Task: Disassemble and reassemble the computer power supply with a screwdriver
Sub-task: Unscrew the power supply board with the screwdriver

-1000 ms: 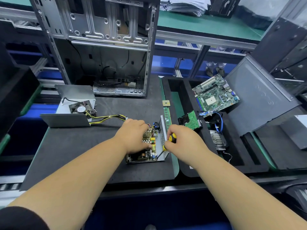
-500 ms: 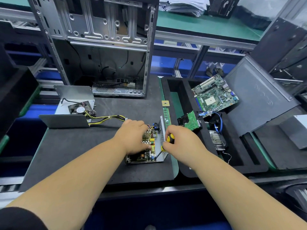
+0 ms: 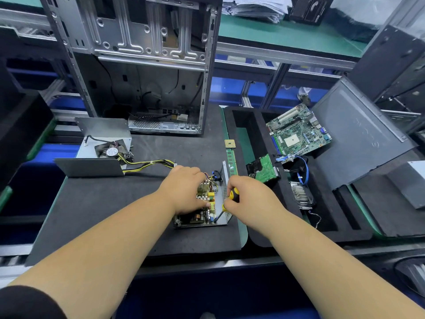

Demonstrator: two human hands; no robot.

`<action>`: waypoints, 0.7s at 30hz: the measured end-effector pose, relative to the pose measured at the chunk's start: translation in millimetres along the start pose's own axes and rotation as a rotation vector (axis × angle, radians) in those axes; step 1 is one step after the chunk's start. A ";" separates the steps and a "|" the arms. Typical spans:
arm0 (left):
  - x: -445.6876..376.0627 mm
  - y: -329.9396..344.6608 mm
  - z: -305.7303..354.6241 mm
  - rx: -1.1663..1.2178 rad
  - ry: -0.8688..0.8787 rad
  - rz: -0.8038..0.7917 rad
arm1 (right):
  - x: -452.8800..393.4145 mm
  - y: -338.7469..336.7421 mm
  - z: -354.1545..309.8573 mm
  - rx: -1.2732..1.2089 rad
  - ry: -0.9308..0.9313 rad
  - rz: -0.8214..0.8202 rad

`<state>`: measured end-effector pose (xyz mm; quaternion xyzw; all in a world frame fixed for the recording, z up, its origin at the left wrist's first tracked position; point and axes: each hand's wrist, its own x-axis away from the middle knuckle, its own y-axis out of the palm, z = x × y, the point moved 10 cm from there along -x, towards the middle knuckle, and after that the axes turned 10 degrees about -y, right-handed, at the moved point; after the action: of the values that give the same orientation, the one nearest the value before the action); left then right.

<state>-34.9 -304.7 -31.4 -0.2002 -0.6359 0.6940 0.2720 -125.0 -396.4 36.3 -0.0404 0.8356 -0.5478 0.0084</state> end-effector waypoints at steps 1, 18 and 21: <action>0.1 0.0 0.0 0.004 0.002 0.001 | -0.5 0.3 -2.6 0.006 -0.014 -0.012; -0.2 0.9 -1.0 0.009 -0.008 -0.002 | -19.4 1.3 -21.6 0.552 -0.049 -0.177; -0.4 0.7 -0.7 0.009 -0.006 0.000 | -17.1 1.0 -24.8 0.517 -0.078 -0.141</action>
<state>-34.2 -304.4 -32.3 -0.1969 -0.6336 0.6973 0.2712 -109.4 -372.1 44.8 -0.1163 0.6622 -0.7401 0.0124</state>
